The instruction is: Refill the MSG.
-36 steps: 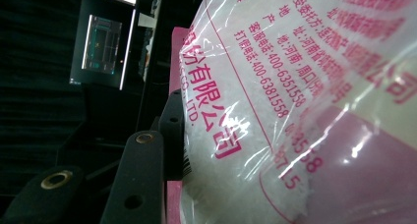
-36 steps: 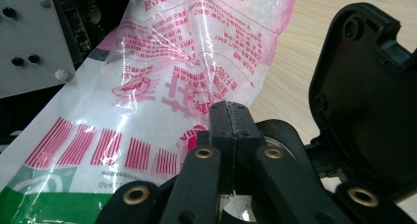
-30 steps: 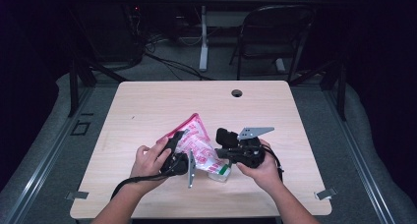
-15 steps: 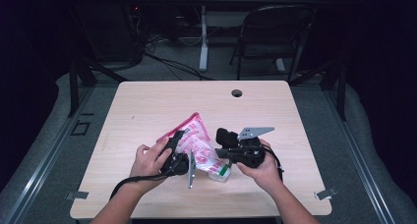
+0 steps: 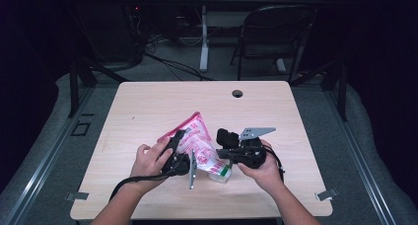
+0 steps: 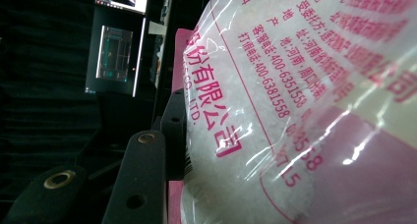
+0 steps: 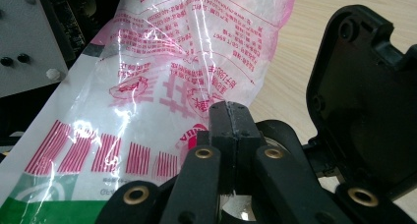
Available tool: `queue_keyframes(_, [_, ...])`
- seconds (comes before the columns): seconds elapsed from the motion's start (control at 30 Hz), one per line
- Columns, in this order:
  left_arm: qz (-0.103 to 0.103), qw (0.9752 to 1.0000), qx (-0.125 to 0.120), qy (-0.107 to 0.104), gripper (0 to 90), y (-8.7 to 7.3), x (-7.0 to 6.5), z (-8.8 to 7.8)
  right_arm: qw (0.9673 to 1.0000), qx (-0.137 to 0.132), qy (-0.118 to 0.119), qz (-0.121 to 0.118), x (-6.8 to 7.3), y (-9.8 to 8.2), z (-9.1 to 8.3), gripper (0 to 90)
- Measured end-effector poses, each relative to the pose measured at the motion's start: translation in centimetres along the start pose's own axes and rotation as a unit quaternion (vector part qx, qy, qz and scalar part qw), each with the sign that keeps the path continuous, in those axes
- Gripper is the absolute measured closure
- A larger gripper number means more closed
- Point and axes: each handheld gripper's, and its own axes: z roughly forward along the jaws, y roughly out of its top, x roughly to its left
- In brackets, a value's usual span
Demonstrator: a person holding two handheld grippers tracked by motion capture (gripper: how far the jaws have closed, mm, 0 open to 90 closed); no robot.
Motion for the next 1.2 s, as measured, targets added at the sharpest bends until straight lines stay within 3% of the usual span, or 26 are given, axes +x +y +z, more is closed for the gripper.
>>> queue_keyframes(0.9, [0.027, 0.9996, 0.0, 0.004, 61.5, 0.35, 0.27, -0.15, 1.0, 0.001, -0.003, 0.0, 0.0, -0.05, 0.04, 90.0])
queue_keyframes(1.2, [0.028, 0.9996, 0.001, 0.003, 61.7, 0.39, 0.37, -0.22, 1.0, 0.0, -0.003, 0.0, 0.0, -0.06, 0.03, 90.0])
